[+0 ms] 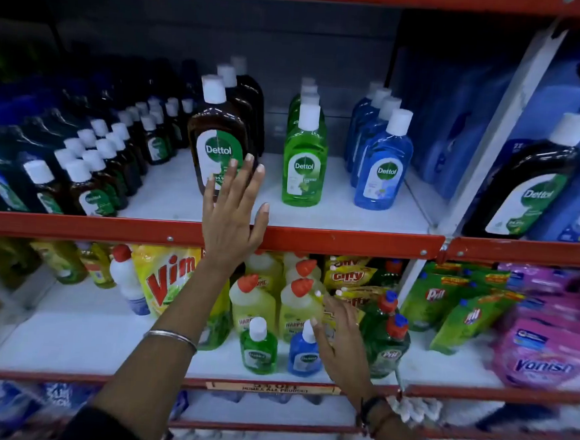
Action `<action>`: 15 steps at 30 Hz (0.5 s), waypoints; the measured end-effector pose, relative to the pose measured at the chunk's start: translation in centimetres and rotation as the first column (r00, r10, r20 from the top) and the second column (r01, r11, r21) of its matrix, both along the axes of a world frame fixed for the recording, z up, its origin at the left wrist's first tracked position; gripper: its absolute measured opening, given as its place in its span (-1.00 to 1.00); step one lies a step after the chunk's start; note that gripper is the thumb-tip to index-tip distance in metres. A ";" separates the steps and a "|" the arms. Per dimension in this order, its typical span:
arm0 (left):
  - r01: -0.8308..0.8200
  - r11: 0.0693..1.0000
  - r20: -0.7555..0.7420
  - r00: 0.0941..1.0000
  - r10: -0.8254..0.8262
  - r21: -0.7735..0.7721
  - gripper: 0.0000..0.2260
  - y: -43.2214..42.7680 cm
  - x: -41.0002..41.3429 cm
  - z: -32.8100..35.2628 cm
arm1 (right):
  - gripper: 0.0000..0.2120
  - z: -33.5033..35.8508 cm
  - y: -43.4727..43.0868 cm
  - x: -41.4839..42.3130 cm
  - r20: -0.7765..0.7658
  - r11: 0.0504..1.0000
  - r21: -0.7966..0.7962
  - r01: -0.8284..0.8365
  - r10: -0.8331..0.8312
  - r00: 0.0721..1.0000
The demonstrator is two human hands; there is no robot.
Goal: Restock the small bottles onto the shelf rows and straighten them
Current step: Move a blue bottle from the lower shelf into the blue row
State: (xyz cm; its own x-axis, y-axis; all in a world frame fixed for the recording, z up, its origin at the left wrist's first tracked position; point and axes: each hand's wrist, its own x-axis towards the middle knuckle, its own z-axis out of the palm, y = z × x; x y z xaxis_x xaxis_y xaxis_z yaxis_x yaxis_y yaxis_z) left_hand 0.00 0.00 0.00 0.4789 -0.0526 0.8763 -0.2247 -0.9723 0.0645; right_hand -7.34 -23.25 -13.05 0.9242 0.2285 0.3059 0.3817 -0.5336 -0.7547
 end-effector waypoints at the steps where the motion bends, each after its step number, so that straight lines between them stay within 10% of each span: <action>1: -0.050 0.998 0.006 0.999 0.049 0.047 -0.54 0.1 0.2 -0.1 | -0.45 -0.7 -0.1 0.1 -0.067 1.000 0.016 -0.018 0.019 0.998; 15: -0.175 0.980 0.056 0.984 0.170 0.096 -0.53 0.2 1.1 -0.6 | -0.72 -1.8 -1.3 2.3 -0.295 0.970 0.230 -0.074 0.142 0.945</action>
